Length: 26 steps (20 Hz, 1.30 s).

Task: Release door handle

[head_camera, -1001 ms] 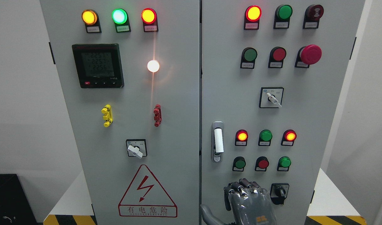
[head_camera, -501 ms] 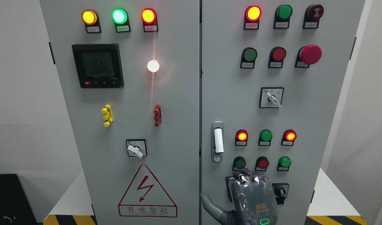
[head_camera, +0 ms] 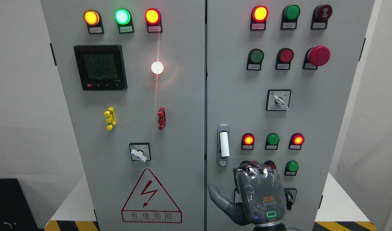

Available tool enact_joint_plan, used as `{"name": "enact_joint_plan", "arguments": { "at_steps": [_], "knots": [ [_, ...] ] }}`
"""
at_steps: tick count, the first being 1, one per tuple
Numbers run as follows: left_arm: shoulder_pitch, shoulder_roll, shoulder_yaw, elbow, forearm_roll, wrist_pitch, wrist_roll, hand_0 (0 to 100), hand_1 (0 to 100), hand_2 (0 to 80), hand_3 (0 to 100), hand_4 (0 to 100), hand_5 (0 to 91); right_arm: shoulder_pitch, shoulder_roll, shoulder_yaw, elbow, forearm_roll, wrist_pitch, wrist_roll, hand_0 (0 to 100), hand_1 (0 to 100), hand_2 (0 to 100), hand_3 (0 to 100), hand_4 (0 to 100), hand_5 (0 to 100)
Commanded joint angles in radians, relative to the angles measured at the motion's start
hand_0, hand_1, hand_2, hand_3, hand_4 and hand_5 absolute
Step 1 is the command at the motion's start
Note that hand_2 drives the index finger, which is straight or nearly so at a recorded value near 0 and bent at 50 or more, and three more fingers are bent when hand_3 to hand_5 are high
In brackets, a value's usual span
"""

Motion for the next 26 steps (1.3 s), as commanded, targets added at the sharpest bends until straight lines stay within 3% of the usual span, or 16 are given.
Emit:
{"name": "enact_joint_plan", "arguments": {
  "at_steps": [1, 4, 26],
  "knots": [
    [0.000, 0.000, 0.000, 0.000, 0.000, 0.000, 0.000, 12, 56, 0.0, 0, 0, 0.0, -0.040, 0.020, -0.016, 0.057, 0.001, 0.021, -0.001, 15, 22, 100, 100, 92, 96],
    [0.000, 0.000, 0.000, 0.000, 0.000, 0.000, 0.000, 12, 56, 0.0, 0, 0, 0.0, -0.057, 0.020, -0.018, 0.077, -0.010, 0.050, -0.001, 15, 22, 100, 100, 93, 96],
    [0.000, 0.000, 0.000, 0.000, 0.000, 0.000, 0.000, 12, 56, 0.0, 0, 0, 0.0, -0.107, 0.022, -0.005, 0.111, -0.016, 0.072, 0.024, 17, 15, 100, 100, 95, 99]
  ]
}}
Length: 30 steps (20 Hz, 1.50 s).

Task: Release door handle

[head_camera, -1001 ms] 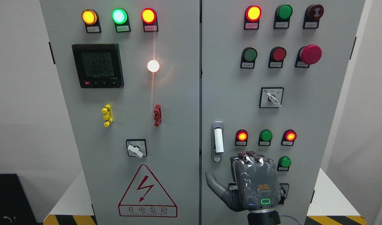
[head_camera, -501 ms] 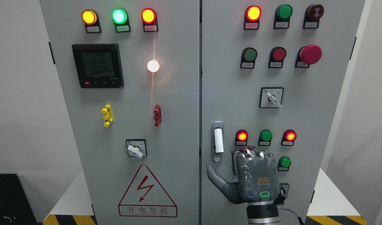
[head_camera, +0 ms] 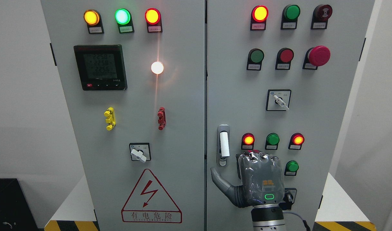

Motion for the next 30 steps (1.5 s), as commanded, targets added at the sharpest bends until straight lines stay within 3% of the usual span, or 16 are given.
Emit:
{"name": "enact_joint_plan", "arguments": {
  "at_steps": [1, 11, 14, 30],
  "knots": [
    [0.000, 0.000, 0.000, 0.000, 0.000, 0.000, 0.000, 12, 56, 0.0, 0, 0, 0.0, -0.015, 0.003, 0.001, 0.019, -0.001, 0.001, 0.003, 17, 15, 100, 100, 95, 99],
    [0.000, 0.000, 0.000, 0.000, 0.000, 0.000, 0.000, 12, 56, 0.0, 0, 0, 0.0, -0.035, 0.007, 0.001, 0.022, 0.000, 0.001, 0.007, 19, 16, 100, 100, 95, 99],
    [0.000, 0.000, 0.000, 0.000, 0.000, 0.000, 0.000, 12, 56, 0.0, 0, 0, 0.0, -0.044, 0.009, 0.001, 0.025, 0.000, 0.001, 0.027, 19, 16, 100, 100, 95, 99],
    [0.000, 0.000, 0.000, 0.000, 0.000, 0.000, 0.000, 12, 56, 0.0, 0, 0, 0.0, -0.068, 0.009, -0.008, 0.063, -0.001, 0.021, 0.029, 22, 18, 100, 100, 95, 99]
  ]
}}
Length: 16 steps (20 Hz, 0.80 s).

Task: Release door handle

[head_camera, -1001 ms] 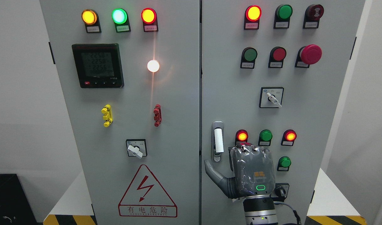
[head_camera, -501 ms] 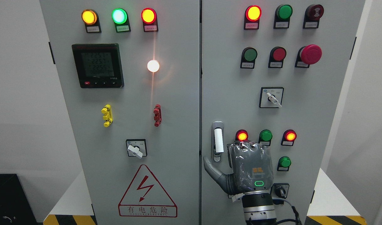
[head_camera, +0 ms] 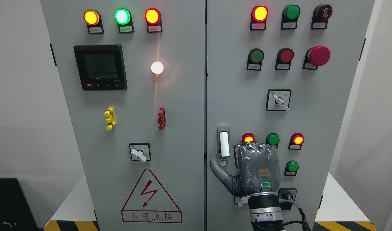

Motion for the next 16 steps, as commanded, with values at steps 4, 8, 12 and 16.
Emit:
{"name": "enact_joint_plan", "arguments": {
  "at_steps": [4, 8, 12, 16],
  "knots": [
    [0.000, 0.000, 0.000, 0.000, 0.000, 0.000, 0.000, 12, 56, 0.0, 0, 0, 0.0, -0.004, 0.001, -0.009, 0.019, -0.002, 0.002, 0.001, 22, 18, 100, 100, 95, 99],
    [0.000, 0.000, 0.000, 0.000, 0.000, 0.000, 0.000, 12, 56, 0.0, 0, 0, 0.0, -0.006, 0.001, -0.009, 0.017, -0.009, 0.007, 0.001, 23, 19, 100, 100, 95, 99],
    [0.000, 0.000, 0.000, 0.000, 0.000, 0.000, 0.000, 12, 56, 0.0, 0, 0, 0.0, -0.013, 0.001, -0.009, 0.017, -0.016, 0.007, 0.001, 23, 20, 100, 100, 95, 99],
    [0.000, 0.000, 0.000, 0.000, 0.002, 0.000, 0.000, 12, 56, 0.0, 0, 0, 0.0, -0.018, 0.001, -0.009, 0.017, -0.016, 0.009, -0.001, 25, 20, 100, 100, 95, 99]
  ]
}}
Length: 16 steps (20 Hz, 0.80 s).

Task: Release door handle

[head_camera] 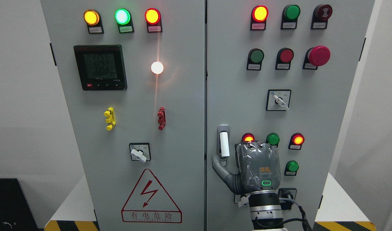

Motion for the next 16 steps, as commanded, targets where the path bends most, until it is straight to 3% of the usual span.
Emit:
{"name": "enact_joint_plan", "arguments": {
  "at_steps": [1, 16],
  "knots": [
    [0.000, 0.000, 0.000, 0.000, 0.000, 0.000, -0.001, 12, 56, 0.0, 0, 0, 0.0, -0.006, 0.000, -0.003, 0.004, -0.003, 0.001, 0.000, 26, 20, 100, 100, 95, 99],
    [0.000, 0.000, 0.000, 0.000, 0.000, 0.000, -0.001, 12, 56, 0.0, 0, 0, 0.0, -0.004, 0.000, -0.003, 0.002, -0.017, 0.014, -0.003, 30, 21, 100, 100, 95, 99]
  ]
}}
